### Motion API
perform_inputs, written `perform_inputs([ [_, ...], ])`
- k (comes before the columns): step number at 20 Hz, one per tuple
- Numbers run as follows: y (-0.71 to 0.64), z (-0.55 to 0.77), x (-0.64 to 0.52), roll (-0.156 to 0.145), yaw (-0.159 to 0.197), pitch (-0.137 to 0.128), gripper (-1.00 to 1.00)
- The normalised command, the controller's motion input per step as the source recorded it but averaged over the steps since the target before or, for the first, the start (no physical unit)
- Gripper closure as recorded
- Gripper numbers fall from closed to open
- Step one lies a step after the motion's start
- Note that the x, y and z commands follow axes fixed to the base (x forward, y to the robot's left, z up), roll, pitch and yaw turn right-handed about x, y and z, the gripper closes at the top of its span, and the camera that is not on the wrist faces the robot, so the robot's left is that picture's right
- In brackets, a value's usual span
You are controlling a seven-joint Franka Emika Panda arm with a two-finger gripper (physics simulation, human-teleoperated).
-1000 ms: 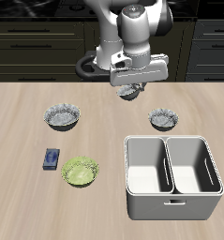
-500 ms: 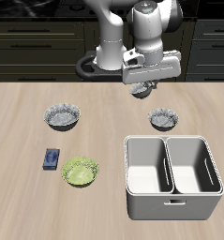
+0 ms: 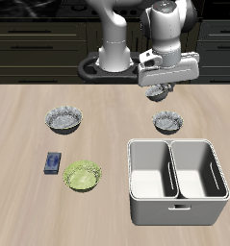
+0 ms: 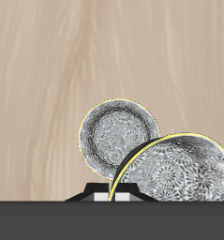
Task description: Stack the smallest bowl on the middle-sized black bowl
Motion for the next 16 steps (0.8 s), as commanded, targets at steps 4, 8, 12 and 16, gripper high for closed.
perform_inputs([
  [4, 0.38, 0.08, 0.07, -0.021, -0.015, -0.032, 1.00],
  [8, 0.26, -0.04, 0.05, 0.005, 0.004, -0.005, 1.00],
  [12, 0.27, -0.01, 0.11, -0.040, 0.005, -0.022, 1.00],
  [16, 0.09, -0.06, 0.18, -0.045, -0.002, -0.008, 1.00],
])
